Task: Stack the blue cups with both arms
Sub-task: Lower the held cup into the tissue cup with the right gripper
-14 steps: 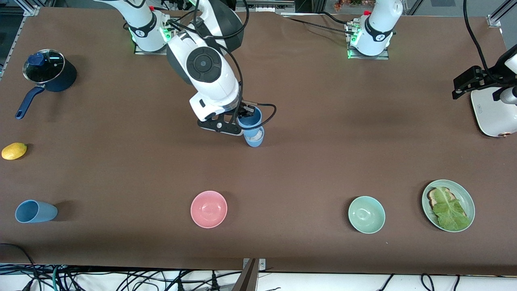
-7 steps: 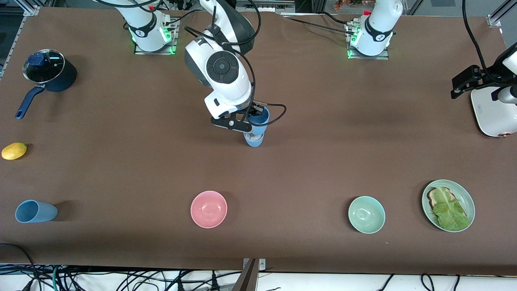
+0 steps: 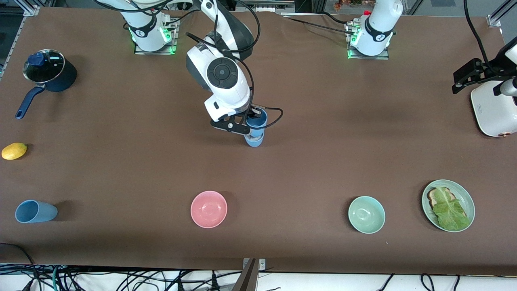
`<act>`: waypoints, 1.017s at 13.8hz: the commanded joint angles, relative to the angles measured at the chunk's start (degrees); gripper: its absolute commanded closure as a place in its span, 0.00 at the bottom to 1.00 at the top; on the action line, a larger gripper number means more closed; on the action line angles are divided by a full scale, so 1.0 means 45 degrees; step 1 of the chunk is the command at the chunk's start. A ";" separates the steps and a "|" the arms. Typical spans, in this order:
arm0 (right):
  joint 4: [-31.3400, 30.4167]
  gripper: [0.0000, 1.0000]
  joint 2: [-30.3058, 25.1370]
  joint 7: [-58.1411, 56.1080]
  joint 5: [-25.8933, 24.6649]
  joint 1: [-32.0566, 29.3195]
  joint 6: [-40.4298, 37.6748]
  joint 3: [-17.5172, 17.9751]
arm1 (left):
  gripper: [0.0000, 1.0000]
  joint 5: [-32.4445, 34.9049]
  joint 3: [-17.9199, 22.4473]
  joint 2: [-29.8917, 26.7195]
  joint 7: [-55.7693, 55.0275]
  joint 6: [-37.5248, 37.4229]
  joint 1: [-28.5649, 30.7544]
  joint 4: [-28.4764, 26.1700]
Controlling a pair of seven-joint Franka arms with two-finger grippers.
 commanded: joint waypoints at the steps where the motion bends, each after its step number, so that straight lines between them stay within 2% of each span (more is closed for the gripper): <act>1: -0.0537 1.00 -0.0423 0.0108 -0.0191 0.0023 0.0229 -0.0044 | 0.00 -0.0367 0.0053 -0.0429 0.0250 0.0007 -0.0001 -0.0486; 14: -0.0830 0.98 -0.0423 0.0011 -0.0230 -0.0055 0.0639 -0.0044 | 0.00 -0.0367 0.0053 -0.0722 0.0269 0.0007 -0.0060 -0.0799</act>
